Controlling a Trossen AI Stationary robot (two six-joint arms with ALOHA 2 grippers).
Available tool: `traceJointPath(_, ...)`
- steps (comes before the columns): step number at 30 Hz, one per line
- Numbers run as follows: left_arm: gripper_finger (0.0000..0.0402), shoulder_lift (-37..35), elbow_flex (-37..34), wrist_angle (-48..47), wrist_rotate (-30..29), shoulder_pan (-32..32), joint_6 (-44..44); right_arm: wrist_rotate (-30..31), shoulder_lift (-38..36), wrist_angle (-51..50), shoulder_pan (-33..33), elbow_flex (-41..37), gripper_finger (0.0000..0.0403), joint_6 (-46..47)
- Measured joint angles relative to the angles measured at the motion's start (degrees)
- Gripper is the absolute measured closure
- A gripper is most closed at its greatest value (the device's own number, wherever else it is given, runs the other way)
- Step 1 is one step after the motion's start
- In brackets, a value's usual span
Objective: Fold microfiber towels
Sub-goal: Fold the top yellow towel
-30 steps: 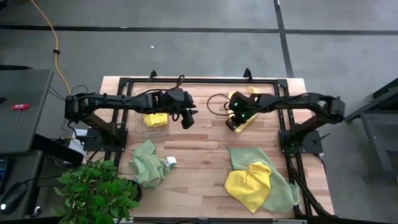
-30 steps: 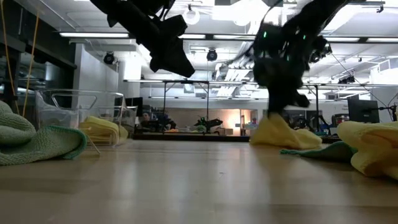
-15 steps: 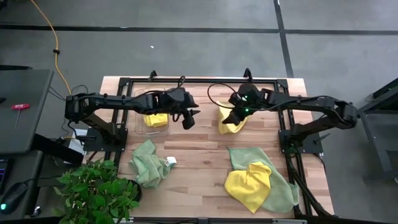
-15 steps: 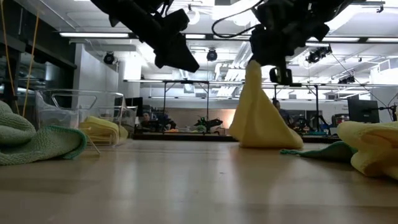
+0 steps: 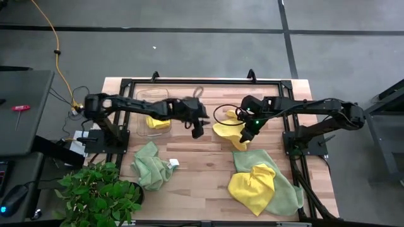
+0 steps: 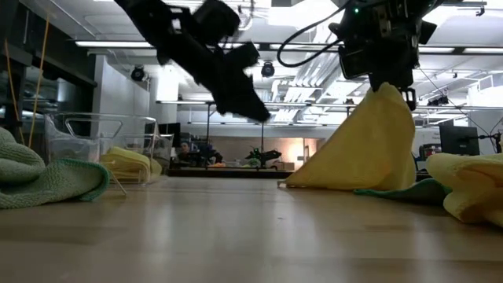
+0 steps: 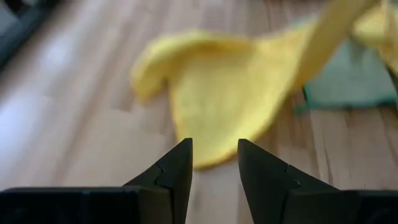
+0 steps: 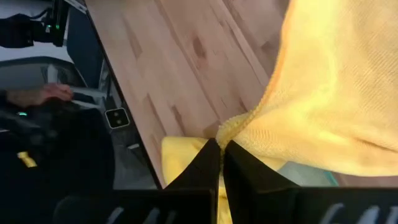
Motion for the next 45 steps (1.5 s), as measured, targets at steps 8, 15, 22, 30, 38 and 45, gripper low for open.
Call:
traceJointPath(8,0.0227,11.59,5.82,-2.11,-3.42,-2.97,7.52,0.53,0.00,0.39,0.11,0.00,0.0403,1.00)
traceJointPath(15,0.0181,16.37,11.21,-5.89,-7.07,-2.90,18.29,0.54,0.00,0.88,0.11,0.00,0.0403,1.02)
traceJointPath(22,0.0181,18.13,11.56,-6.48,-6.79,-2.66,26.27,0.54,0.00,1.61,0.11,0.00,0.0403,0.59)
traceJointPath(30,0.0184,19.94,11.74,-4.71,-5.74,-2.50,30.21,0.09,0.00,3.30,0.11,0.00,0.0403,0.43)
traceJointPath(38,0.0210,20.72,11.65,-1.41,-8.75,-2.93,28.80,-5.46,0.00,3.37,1.06,0.00,0.0403,0.14)
traceJointPath(45,0.0260,21.15,11.60,-0.79,-9.29,-2.83,28.75,-7.90,0.00,4.04,4.83,0.00,0.0403,-0.05)
